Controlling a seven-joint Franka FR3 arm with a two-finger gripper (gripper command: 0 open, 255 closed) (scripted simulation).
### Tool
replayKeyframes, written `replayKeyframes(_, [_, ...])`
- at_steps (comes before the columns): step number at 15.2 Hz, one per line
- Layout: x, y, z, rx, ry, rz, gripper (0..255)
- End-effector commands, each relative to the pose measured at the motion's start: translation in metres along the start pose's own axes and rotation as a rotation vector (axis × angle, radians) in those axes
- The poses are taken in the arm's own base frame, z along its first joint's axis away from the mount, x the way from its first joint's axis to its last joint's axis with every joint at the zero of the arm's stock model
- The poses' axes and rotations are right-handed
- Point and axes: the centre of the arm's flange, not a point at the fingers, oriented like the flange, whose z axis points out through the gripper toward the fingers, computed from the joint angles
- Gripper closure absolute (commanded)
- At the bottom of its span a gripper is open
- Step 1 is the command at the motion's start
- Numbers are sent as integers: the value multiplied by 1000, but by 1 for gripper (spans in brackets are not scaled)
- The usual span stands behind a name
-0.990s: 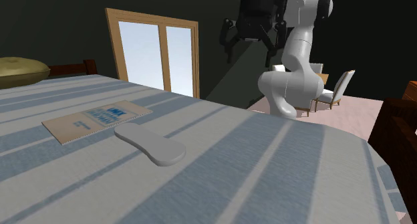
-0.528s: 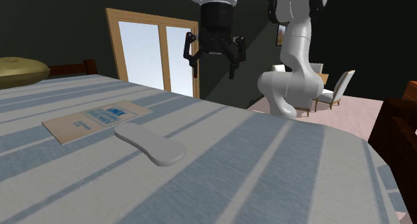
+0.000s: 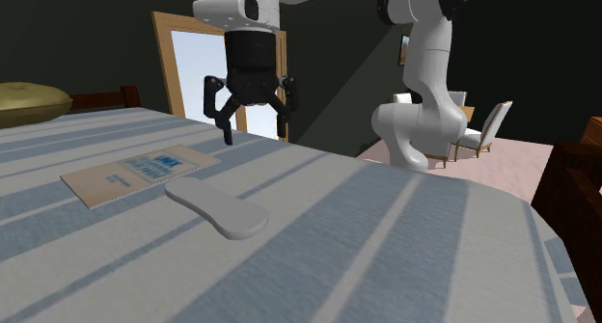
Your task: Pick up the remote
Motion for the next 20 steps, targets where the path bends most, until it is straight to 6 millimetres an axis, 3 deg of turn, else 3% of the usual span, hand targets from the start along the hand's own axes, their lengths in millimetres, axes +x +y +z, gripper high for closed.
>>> replayKeyframes(1, [4,28,12,12,-7,-108,0])
replayKeyframes(7, [26,95,45,49,-24,-377,0])
replayKeyframes(16, [24,94,85,49,-24,-377,0])
replayKeyframes(17, [25,94,84,49,-24,-377,255])
replayKeyframes(20, [25,93,85,49,-24,-377,255])
